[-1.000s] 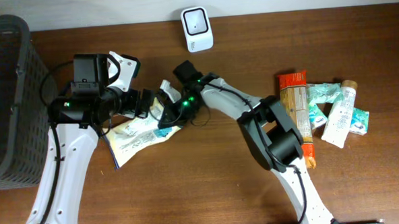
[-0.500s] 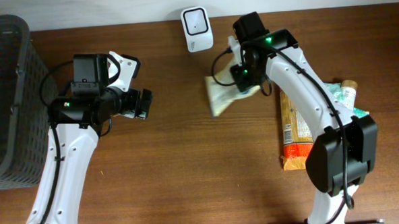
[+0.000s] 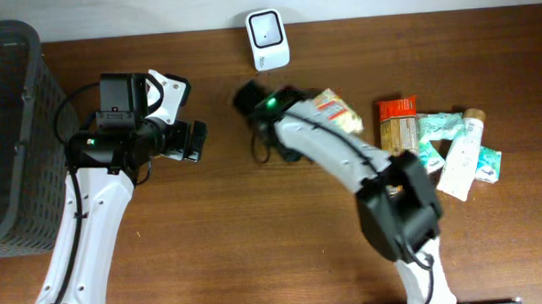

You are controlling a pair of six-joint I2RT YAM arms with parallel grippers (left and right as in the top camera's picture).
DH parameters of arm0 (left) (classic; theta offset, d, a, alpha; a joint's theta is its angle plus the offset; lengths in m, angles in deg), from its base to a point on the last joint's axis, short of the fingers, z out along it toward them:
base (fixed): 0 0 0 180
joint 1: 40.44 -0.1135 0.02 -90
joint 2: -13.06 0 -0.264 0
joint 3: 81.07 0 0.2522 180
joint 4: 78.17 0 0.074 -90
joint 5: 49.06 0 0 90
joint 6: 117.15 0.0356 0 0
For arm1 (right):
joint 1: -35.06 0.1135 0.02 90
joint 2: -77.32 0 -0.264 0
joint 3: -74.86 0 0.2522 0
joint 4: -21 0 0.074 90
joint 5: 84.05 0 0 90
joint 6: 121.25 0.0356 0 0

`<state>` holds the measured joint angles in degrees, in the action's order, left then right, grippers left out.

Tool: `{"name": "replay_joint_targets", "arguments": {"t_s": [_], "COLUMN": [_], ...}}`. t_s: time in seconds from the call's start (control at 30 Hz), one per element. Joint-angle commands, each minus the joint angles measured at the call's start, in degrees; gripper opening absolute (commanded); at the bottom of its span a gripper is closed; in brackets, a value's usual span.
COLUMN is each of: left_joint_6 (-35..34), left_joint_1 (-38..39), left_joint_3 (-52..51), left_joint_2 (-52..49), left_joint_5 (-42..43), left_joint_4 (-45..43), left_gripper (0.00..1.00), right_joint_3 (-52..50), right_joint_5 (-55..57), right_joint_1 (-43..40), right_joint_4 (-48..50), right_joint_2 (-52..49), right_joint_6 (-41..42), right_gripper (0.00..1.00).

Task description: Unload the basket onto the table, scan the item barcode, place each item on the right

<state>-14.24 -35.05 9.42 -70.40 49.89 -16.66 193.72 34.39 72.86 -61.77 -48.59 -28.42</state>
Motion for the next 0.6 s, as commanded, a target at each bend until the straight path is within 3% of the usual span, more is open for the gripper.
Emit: {"name": "replay_joint_targets", "arguments": {"t_s": [0.0,0.07,0.2,0.27,0.33,0.37,0.57], "left_joint_6": [0.9,0.9,0.9,0.9,0.9,0.9,0.9], "left_joint_1": [-0.2,-0.2,-0.2,-0.2,-0.2,-0.2,-0.2], "left_joint_3": [0.4,0.4,0.4,0.4,0.4,0.4,0.4], "left_joint_2": [0.5,0.5,0.5,0.5,0.5,0.5,0.5], "left_joint_5": [0.0,0.0,0.0,0.0,0.0,0.0,0.0], "left_joint_4": [-0.1,-0.1,-0.1,-0.1,-0.1,-0.1,-0.1], "left_gripper": [0.99,0.99,0.99,0.99,0.99,0.99,0.99], "right_joint_3": [0.0,0.0,2.2,5.3,5.3,4.6,-3.1], "right_joint_5": [-10.5,-15.2,-19.9,-26.9,-33.3,-34.9,-35.3], "right_joint_1": [3.0,2.6,-4.0,-9.9,-15.8,-17.9,-21.8], "right_joint_4": [1.3,2.4,4.1,5.3,6.4,6.5,13.4], "right_joint_2": [-1.0,-1.0,-0.4,-0.2,-0.4,-0.7,-5.6], "right_joint_6": [0.4,0.4,1.1,1.1,1.1,1.1,2.0], "right_gripper": [0.7,0.63,0.61,0.45,0.18,0.13,0.13]}}
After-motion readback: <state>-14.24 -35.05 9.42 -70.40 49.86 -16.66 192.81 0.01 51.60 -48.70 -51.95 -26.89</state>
